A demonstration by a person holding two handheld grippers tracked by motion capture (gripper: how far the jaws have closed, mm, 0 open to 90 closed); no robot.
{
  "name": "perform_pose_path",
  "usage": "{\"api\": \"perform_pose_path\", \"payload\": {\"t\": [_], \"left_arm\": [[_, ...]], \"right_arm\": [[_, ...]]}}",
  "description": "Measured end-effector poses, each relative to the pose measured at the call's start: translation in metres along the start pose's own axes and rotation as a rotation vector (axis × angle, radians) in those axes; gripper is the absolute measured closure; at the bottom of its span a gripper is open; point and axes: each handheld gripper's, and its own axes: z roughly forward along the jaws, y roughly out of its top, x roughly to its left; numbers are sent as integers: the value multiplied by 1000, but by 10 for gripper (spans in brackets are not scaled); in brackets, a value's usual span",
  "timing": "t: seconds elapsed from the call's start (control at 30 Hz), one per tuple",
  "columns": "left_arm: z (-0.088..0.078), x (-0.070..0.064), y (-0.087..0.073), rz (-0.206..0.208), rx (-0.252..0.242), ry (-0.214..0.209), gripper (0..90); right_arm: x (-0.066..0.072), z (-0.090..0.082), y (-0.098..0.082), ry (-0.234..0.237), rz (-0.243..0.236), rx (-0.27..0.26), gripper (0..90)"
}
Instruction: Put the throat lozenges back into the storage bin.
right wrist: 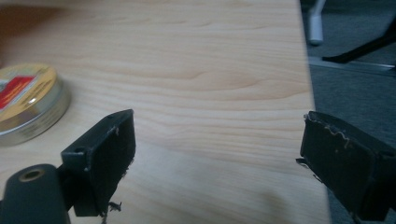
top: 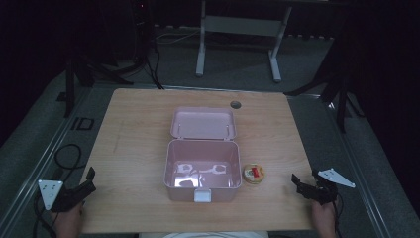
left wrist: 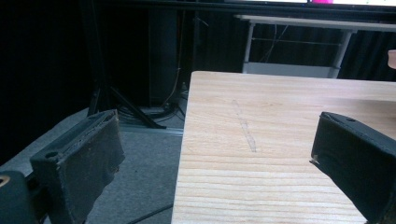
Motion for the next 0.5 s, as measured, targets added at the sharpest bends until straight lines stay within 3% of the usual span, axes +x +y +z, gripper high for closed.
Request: {"api": "perform_pose_path", "payload": {"t": [0.27, 0.3, 0.33, 0.47, 0.5], "left_arm": [[0, 1, 0, -4, 3, -5, 24], [0, 1, 0, -5, 4, -6, 25], [0, 1, 0, -5, 4, -6, 25], [0, 1, 0, -3, 5, -9, 24], [0, 1, 0, -4, 5, -10, 24]], "right_arm": [[4, 4, 1, 68, -53, 59, 104], [3, 4, 3, 127, -61, 85, 105], [3, 5, 3, 149, -67, 93, 105], [4, 4, 4, 174, -102, 133, 106], [4, 4, 6, 213, -119, 160, 106]]}}
